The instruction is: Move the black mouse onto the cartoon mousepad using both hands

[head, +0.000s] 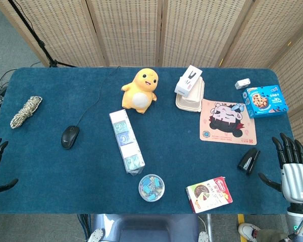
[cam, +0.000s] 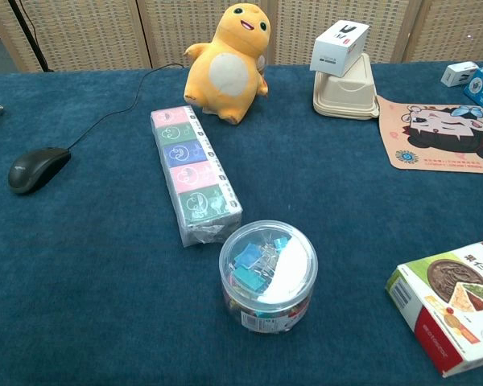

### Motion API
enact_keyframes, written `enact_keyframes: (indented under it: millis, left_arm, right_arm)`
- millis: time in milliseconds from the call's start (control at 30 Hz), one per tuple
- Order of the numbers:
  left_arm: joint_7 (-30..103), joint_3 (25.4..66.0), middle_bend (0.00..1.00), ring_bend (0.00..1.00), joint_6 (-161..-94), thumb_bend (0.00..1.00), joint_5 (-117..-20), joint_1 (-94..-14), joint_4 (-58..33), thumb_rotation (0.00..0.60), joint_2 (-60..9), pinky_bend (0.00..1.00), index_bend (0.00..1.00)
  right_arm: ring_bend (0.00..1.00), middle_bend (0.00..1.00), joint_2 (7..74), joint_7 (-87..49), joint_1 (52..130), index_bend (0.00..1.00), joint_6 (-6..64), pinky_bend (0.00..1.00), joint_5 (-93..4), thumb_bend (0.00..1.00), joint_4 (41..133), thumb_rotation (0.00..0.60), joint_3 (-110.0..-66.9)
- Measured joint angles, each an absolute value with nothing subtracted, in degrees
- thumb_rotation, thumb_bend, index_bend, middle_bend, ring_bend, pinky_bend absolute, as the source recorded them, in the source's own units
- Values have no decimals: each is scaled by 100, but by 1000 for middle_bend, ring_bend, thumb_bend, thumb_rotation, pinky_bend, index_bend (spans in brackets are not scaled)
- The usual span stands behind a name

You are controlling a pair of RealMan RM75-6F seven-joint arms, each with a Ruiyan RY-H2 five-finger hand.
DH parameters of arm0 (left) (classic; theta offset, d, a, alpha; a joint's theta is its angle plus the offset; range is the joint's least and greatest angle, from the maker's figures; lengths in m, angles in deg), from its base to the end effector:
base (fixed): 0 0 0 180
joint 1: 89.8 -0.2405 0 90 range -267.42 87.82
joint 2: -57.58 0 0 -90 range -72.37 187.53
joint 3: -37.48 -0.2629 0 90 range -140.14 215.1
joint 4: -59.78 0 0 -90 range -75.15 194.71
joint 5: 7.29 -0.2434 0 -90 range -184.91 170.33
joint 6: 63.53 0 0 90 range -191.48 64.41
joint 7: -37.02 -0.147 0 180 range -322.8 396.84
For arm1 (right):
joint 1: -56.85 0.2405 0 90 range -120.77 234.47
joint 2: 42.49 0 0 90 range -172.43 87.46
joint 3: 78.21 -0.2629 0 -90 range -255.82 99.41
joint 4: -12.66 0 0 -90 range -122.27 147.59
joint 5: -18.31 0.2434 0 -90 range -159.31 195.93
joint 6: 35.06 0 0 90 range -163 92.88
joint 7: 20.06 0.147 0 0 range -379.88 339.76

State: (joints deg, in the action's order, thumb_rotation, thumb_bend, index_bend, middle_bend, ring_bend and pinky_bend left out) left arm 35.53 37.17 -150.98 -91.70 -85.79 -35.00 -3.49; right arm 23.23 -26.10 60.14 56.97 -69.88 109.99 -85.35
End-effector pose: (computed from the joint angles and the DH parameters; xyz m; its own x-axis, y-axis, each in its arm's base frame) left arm -0.3348 0.1686 0.1448 0.4307 0.0221 0.9022 0.9016 0.0336 -0.4312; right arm -0.2947 -0.1924 0.1404 0.3770 0.1778 0.9090 -0.9221 -0.0209 0.3865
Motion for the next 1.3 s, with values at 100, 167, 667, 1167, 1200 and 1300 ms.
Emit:
enact_keyframes:
  millis: [100, 167, 667, 1167, 1200, 1300]
  left_arm:
    - [3530, 3729, 0, 0, -15063, 0, -9176, -8573, -3497, 600, -354, 0, 0]
    - [3512, 3738, 0, 0, -15030, 0, -9168, -8568, -3501, 600, -358, 0, 0]
    - [3842, 3799, 0, 0, -14457, 0, -9734, -7991, -2601, 600, -486, 0, 0]
    - [5336, 3528, 0, 0, -14298, 0, -11250, -6650, 1611, 600, -1885, 0, 0]
    - [5419, 3492, 0, 0, -14306, 0, -11320, -6572, 1875, 600, -2005, 0, 0]
    - [5663, 3366, 0, 0, -14346, 0, -11512, -6343, 2764, 600, -2425, 0, 0]
  right_arm:
    - [0, 0, 2281, -2472, 6018, 0, 5624, 0, -6947, 0, 11036, 600, -8517]
    - [0, 0, 2245, -2432, 6018, 0, 5599, 0, -6916, 0, 11046, 600, -8517]
    - [0, 0, 2268, -2528, 6010, 0, 5601, 0, -6693, 0, 11023, 600, -8605]
    - [0, 0, 2596, -3083, 6196, 0, 5265, 0, -6015, 0, 10711, 600, -8829]
    - [0, 0, 2614, -3096, 6213, 0, 5232, 0, -5958, 0, 10680, 600, -8848]
    - [0, 0, 2667, -3133, 6263, 0, 5150, 0, -5809, 0, 10572, 600, -8916]
